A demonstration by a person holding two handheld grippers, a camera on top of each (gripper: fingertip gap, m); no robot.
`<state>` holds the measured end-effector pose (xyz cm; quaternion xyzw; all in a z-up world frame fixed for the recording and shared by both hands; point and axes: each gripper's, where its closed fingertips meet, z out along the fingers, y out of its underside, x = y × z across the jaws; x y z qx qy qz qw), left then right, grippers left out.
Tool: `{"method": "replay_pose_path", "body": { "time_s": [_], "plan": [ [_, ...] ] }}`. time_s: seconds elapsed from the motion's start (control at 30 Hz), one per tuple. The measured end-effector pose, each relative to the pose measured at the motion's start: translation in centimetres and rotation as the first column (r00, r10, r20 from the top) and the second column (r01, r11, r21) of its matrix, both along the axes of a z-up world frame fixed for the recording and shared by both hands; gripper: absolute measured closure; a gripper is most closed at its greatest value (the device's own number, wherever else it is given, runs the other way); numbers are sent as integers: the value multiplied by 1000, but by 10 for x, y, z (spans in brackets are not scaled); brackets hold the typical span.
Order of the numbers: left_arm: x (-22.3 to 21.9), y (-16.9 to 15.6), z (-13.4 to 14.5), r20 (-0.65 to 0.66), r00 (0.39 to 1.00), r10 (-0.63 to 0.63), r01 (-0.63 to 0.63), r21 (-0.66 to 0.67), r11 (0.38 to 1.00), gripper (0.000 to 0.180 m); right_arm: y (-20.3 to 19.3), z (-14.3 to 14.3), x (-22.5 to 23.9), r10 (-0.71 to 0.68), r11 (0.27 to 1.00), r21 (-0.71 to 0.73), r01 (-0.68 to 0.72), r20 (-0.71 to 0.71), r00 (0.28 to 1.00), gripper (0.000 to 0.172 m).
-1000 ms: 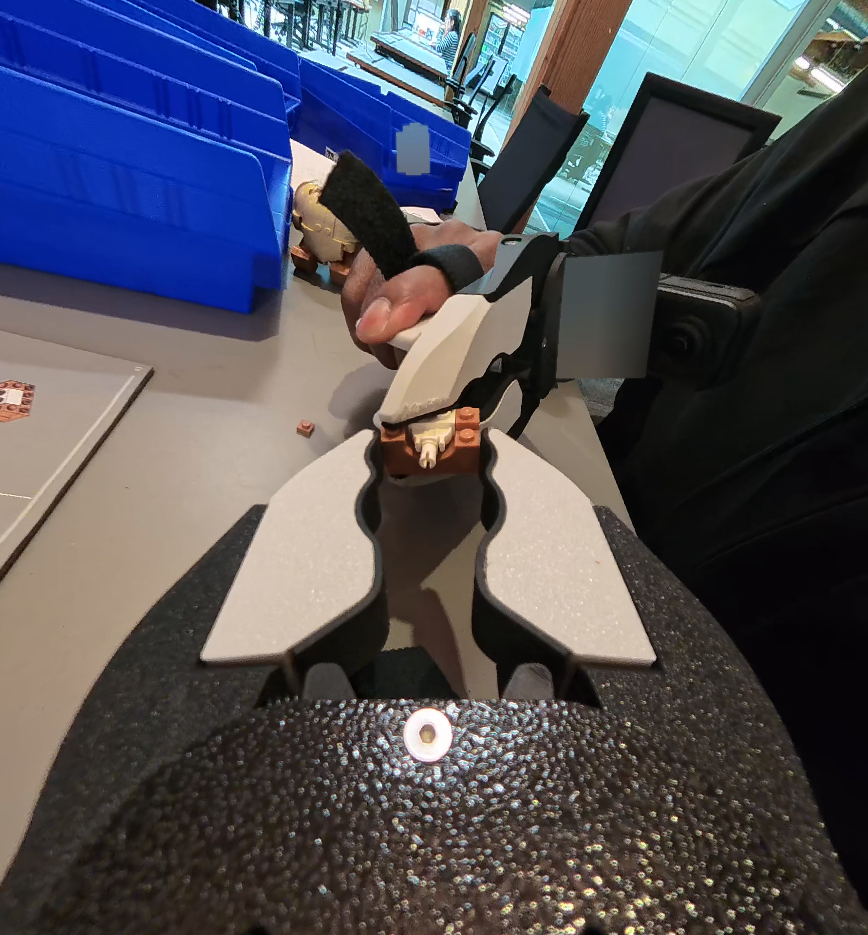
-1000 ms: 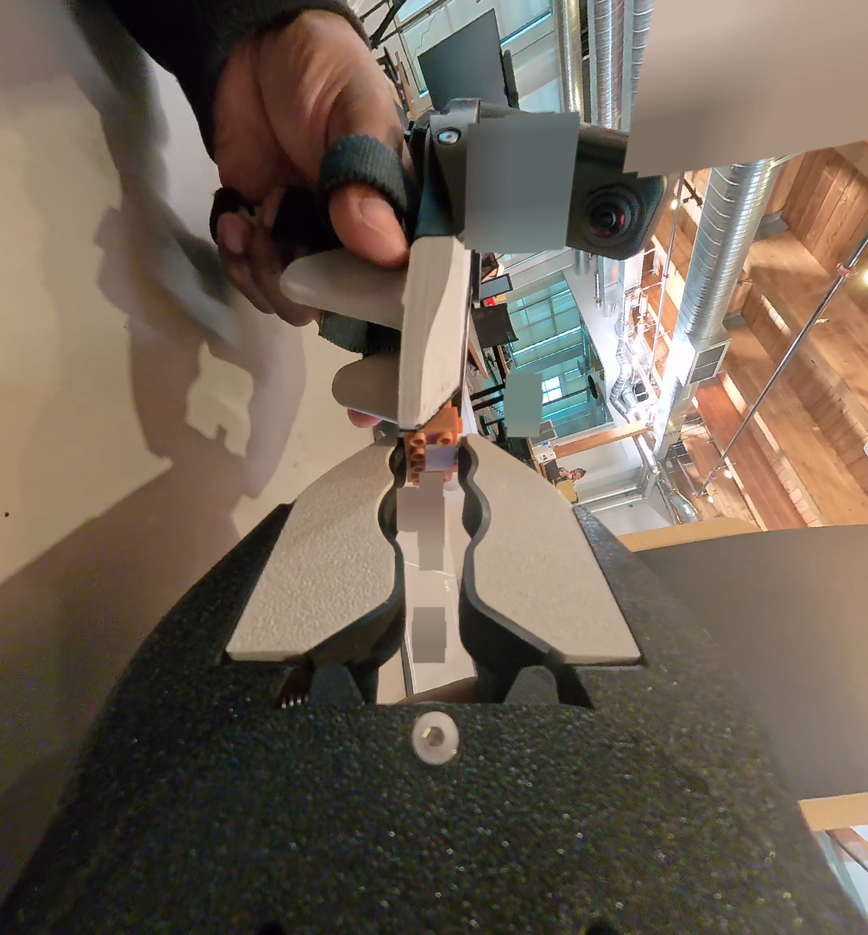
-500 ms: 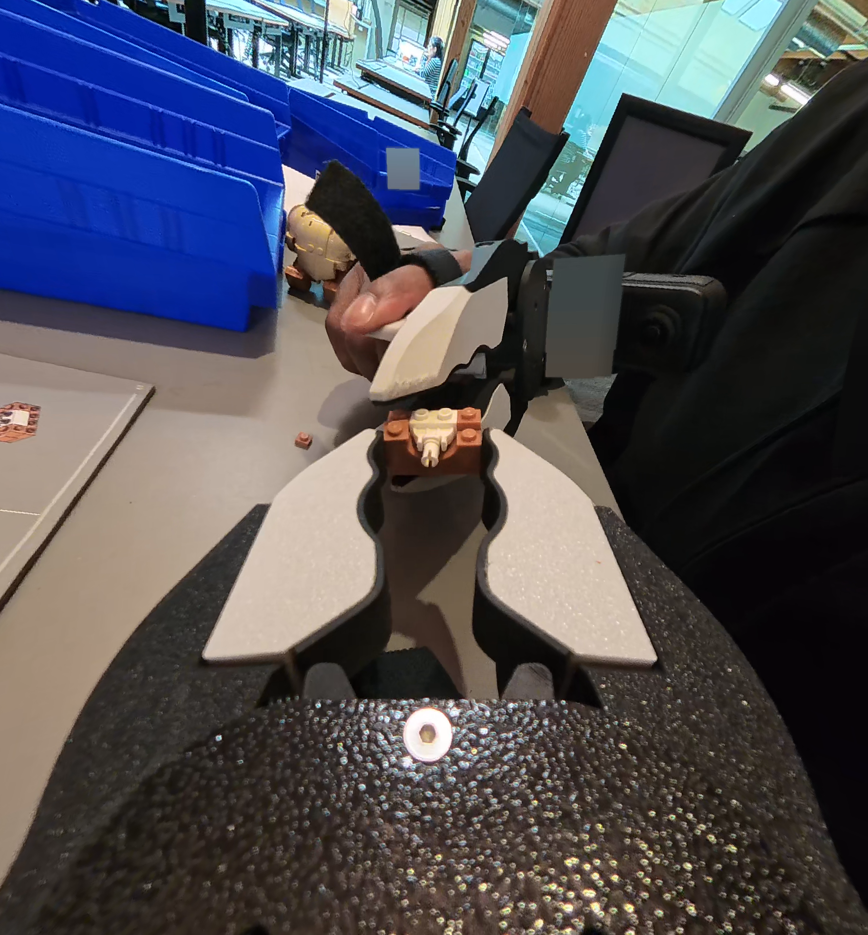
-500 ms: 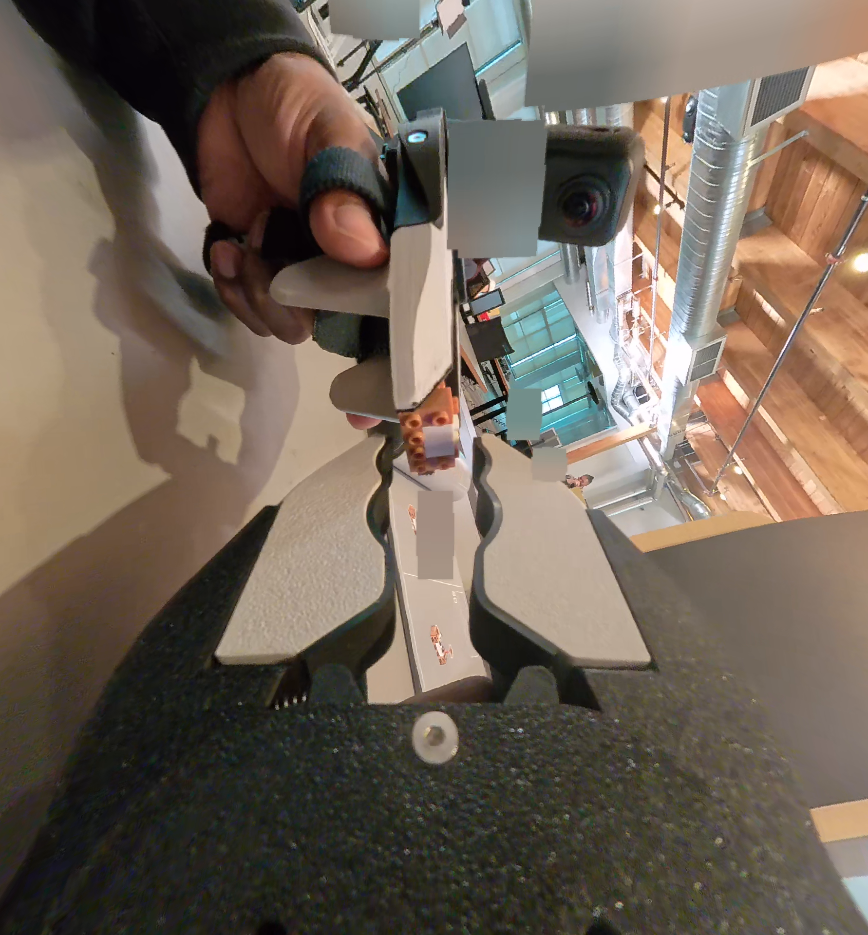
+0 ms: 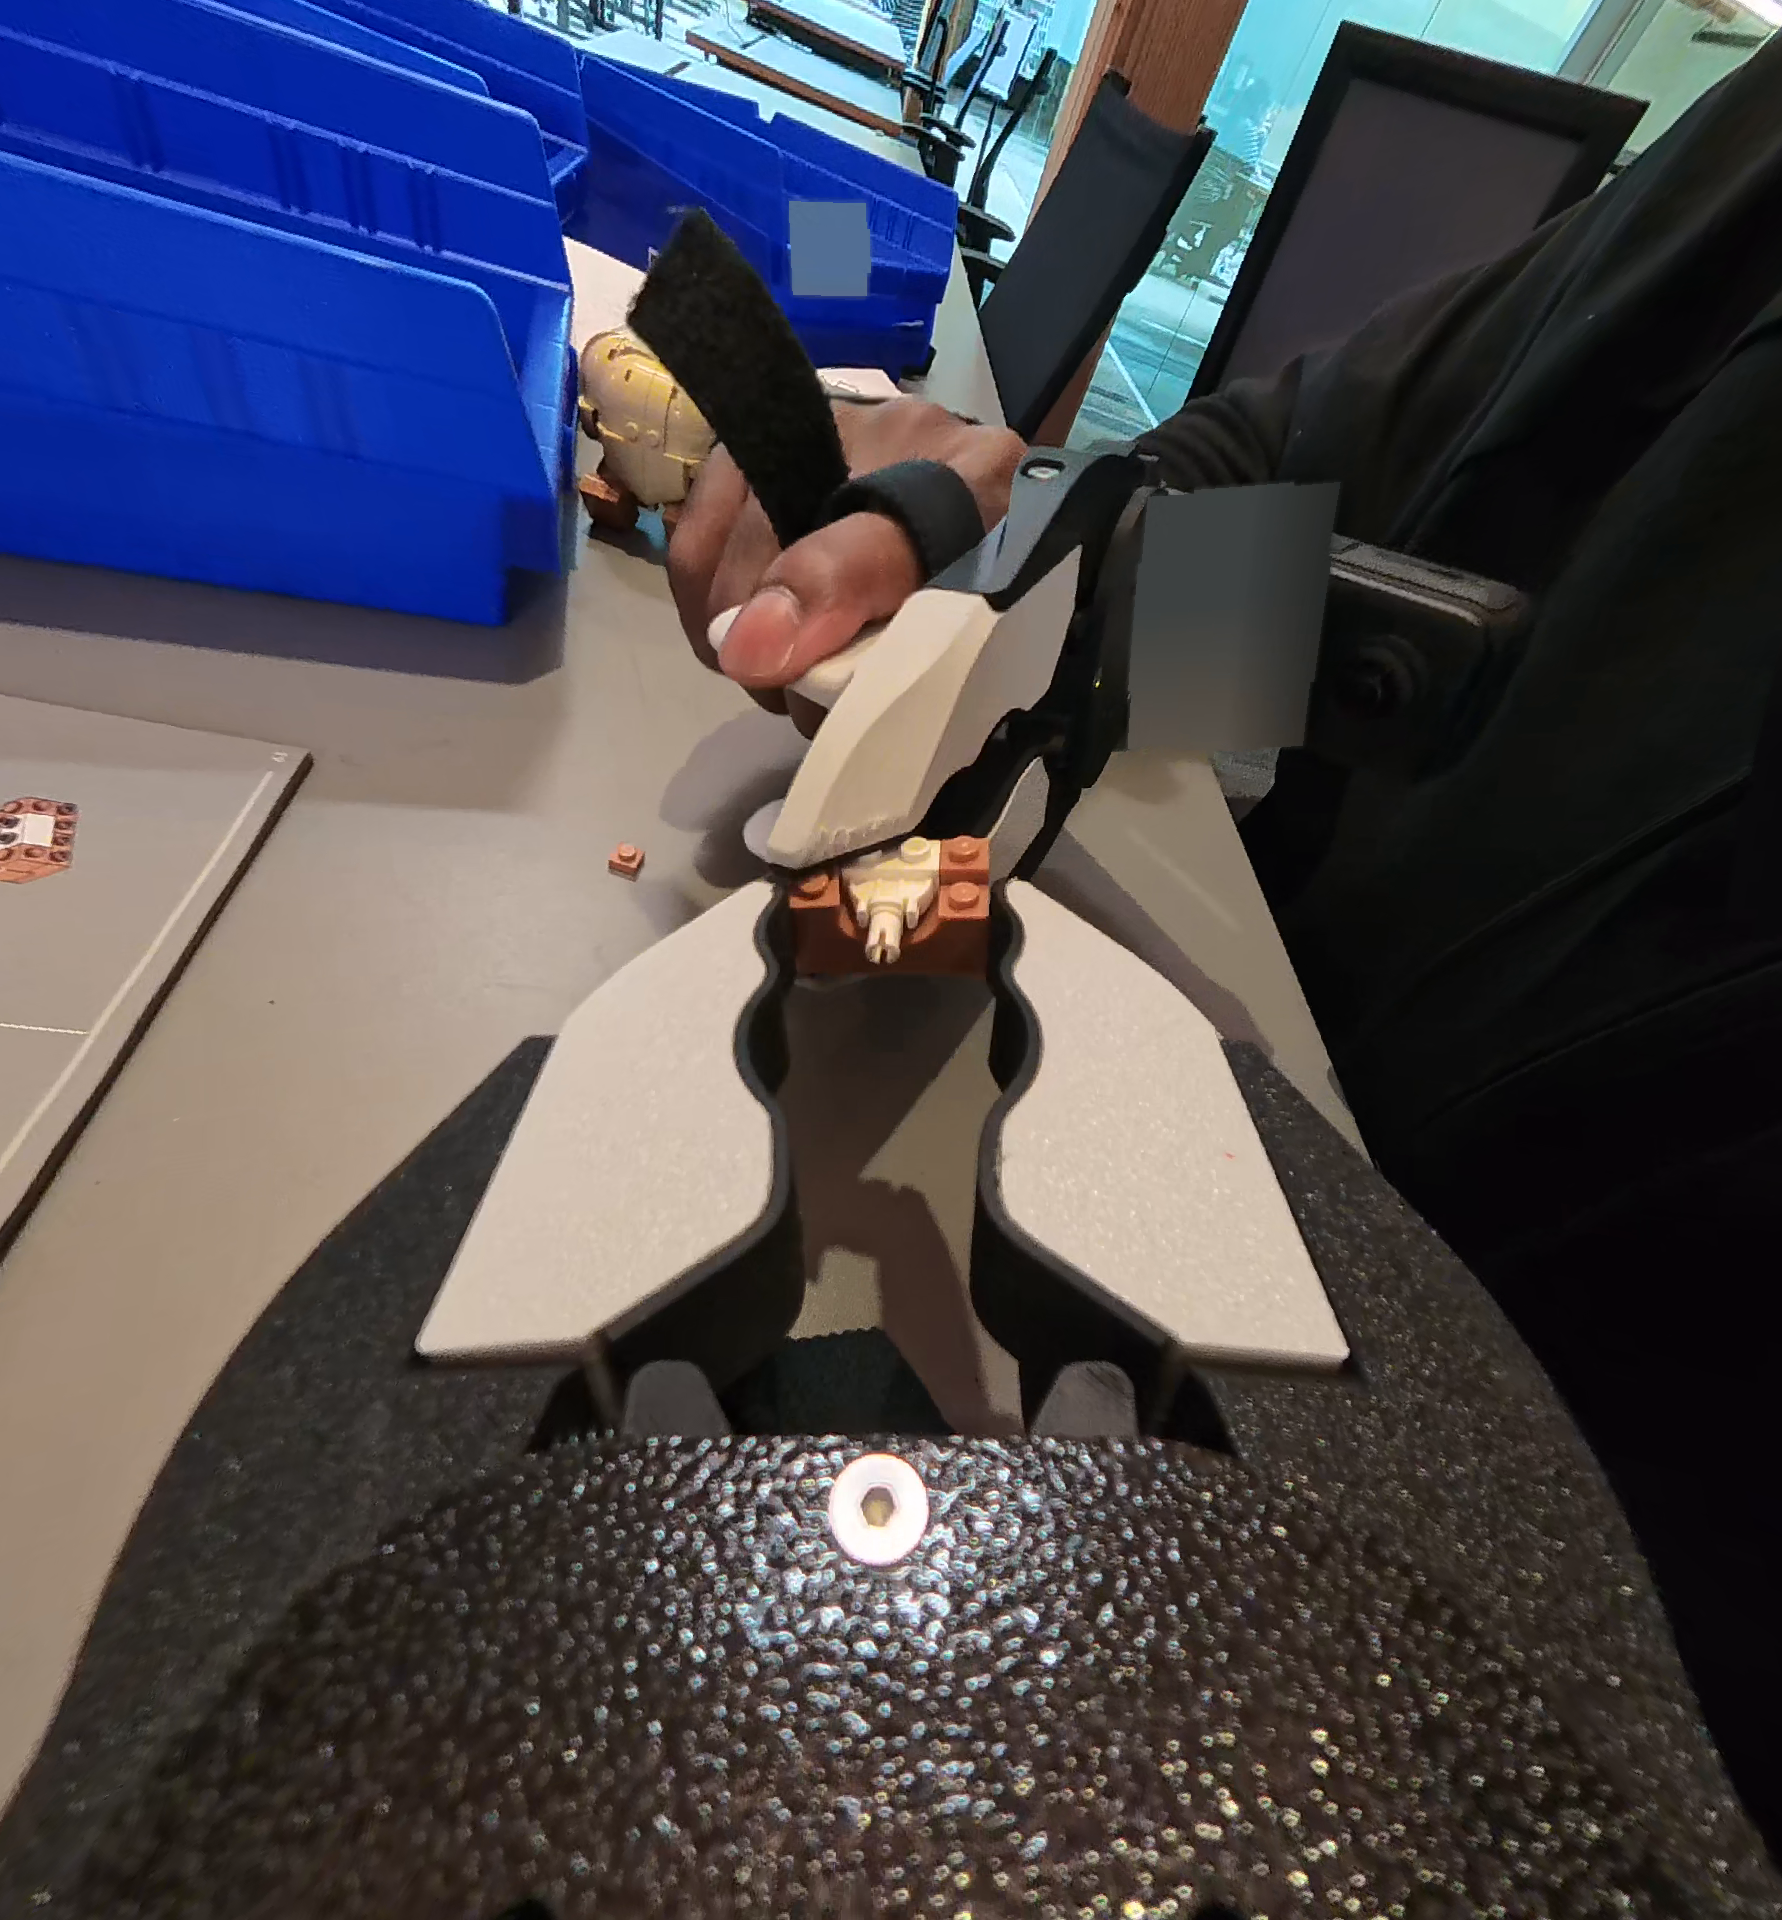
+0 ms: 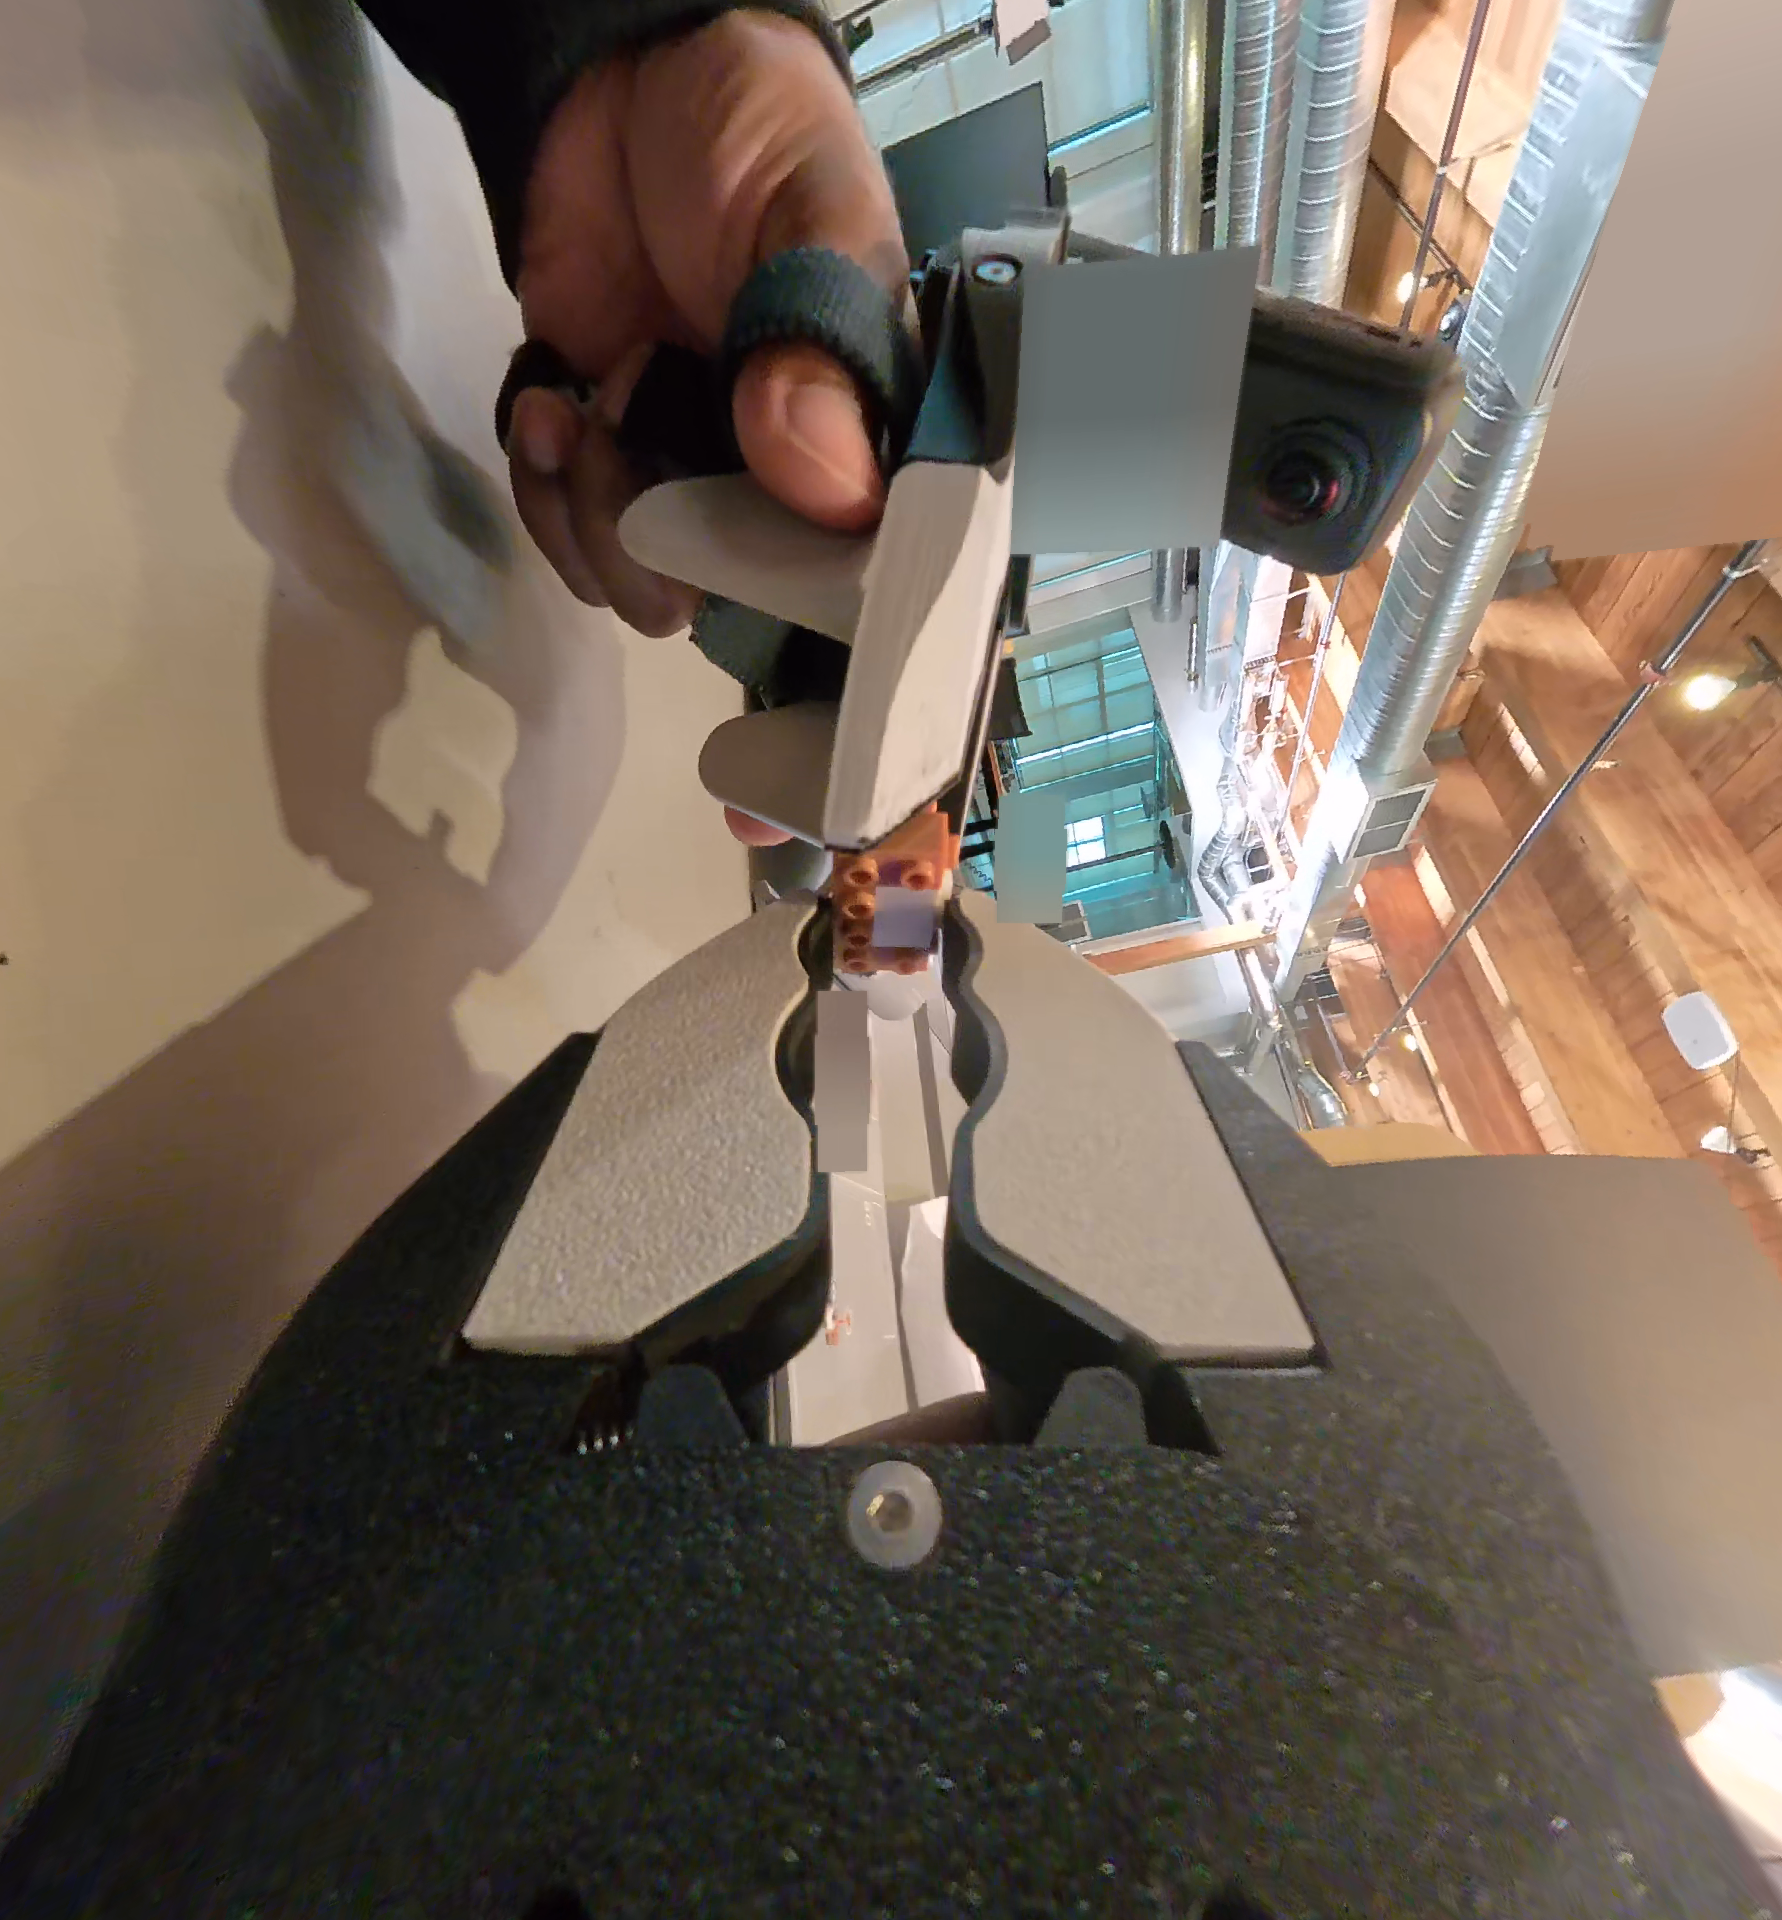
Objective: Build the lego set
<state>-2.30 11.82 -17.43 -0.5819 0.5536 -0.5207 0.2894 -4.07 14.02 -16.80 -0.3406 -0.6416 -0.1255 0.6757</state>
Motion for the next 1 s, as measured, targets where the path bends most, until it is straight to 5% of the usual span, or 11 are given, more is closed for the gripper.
{"method": "replay_pose_path", "body": {
  "time_s": [0.37,0.57,0.8,1.0],
  "plan": [
    [1,0,2,15,1000,9,-8,-11,1000,144,1,0,0,8,992,-129,-14,-47,999,153],
    [-5,11,8,70,997,22,-37,211,977,138,3,5,3,26,951,-301,-76,-167,986,153],
    [-14,14,15,176,984,-22,-91,608,788,136,-1,9,2,48,895,-417,-156,-256,965,153],
    [-10,12,11,192,981,-19,-132,740,660,146,-4,11,0,55,883,-434,-179,-282,958,153]
  ]
}}
